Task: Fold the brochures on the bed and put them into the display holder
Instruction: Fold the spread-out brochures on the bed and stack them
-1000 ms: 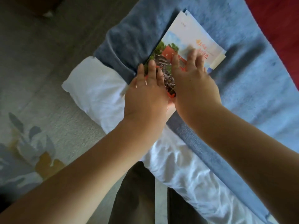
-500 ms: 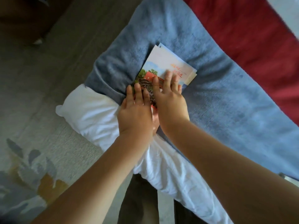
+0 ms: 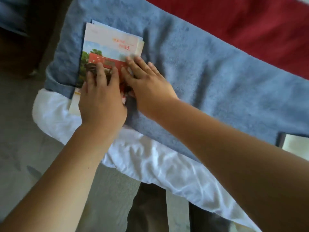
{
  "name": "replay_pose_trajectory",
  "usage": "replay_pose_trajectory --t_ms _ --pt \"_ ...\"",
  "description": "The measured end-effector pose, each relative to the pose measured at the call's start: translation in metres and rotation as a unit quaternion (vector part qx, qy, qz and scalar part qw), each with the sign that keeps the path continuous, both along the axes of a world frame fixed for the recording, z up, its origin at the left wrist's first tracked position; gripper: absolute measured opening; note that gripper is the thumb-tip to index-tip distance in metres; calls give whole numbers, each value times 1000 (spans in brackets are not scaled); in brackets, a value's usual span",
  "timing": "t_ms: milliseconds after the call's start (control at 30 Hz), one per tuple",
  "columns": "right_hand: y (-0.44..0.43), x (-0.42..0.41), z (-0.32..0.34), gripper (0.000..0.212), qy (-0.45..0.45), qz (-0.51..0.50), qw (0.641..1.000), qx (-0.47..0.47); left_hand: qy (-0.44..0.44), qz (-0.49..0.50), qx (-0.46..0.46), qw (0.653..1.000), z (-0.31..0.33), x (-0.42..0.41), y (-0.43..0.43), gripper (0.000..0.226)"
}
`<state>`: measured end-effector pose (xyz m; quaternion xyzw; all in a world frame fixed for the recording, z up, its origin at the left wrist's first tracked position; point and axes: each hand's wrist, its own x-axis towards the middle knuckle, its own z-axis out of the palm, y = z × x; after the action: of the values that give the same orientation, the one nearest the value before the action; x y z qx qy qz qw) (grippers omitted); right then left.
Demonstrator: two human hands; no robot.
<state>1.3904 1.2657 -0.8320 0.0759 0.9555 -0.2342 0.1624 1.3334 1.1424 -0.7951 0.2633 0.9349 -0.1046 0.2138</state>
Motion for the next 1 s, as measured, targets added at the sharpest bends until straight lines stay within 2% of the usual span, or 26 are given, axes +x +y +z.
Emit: replay_pose_trajectory --t_ms 100,300,500,600,767,1000 --pt "35 61 -1 58 22 -30 999 39 19 -45 54 997 -8 25 25 61" --pt "110 185 8 55 34 -119 985 117 -26 -90 108 990 -24 105 117 80" --pt "190 288 18 63 2 -247 955 164 -65 -151 126 978 -22 179 223 73" --pt "222 329 22 68 -39 -303 937 169 -89 -173 131 972 -18 220 270 73" --pt "255 381 28 71 -44 -360 920 146 -134 -225 151 953 -9 268 329 79" --pt "282 438 30 72 -61 -434 890 129 -107 -317 156 929 3 315 389 72"
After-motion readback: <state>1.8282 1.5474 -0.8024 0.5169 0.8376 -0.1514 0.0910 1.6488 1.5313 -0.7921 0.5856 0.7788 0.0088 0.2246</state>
